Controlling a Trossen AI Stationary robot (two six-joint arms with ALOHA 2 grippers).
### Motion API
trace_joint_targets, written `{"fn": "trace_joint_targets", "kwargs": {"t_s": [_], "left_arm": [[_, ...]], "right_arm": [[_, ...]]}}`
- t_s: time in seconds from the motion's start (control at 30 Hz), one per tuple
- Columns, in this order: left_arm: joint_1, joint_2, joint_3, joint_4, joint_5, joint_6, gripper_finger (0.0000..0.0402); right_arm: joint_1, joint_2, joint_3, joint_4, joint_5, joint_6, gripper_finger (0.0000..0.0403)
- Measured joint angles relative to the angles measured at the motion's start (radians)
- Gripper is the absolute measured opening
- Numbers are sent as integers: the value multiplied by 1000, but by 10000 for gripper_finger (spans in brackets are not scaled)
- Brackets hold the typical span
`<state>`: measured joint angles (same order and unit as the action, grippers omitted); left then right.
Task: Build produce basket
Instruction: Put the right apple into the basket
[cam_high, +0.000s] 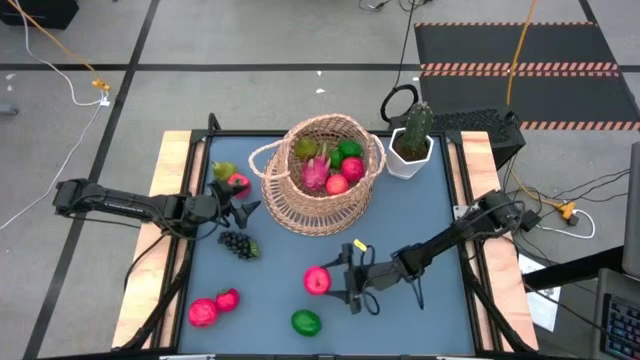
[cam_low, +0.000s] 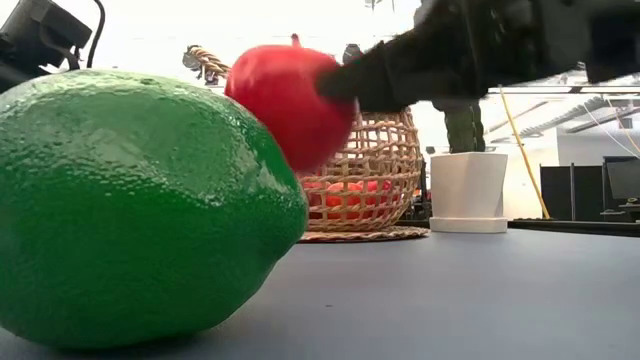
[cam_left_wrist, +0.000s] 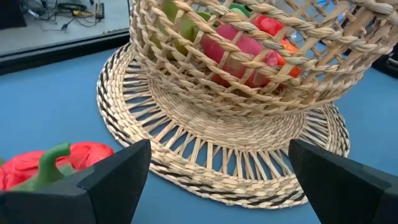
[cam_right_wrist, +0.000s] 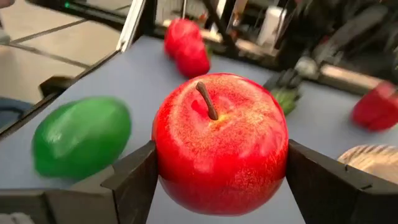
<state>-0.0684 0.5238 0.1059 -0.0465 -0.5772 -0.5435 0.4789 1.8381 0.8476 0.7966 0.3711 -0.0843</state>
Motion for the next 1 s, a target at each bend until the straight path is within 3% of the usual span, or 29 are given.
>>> {"fn": "trace_joint_targets", "kwargs": {"t_s": [0.13,0.27,0.5,0.63,0.8,0.87,1.0], "left_arm": [[-6,0,0,-4,0,-14,381],[-6,0,0,-4,0,-39,381],[-31,0,0,-18,1,-71,381],[-69,0,-2,-41,1,-92,381],[-105,0,-47,-24,0,-115,381],[-112,15,-54,-3,1,-114,381],[-125,45,-56,-3,-3,-123,381]], "right_arm": [[1,-81,24,3,86,-141,299],[-20,-174,104,-36,242,-289,299],[-206,-205,467,-609,355,-330,299],[-370,-186,603,-776,441,-318,299],[-567,-185,623,-970,368,-143,299],[-623,-181,619,-1081,272,-62,301],[-684,-151,615,-1110,145,-8,319]]}}
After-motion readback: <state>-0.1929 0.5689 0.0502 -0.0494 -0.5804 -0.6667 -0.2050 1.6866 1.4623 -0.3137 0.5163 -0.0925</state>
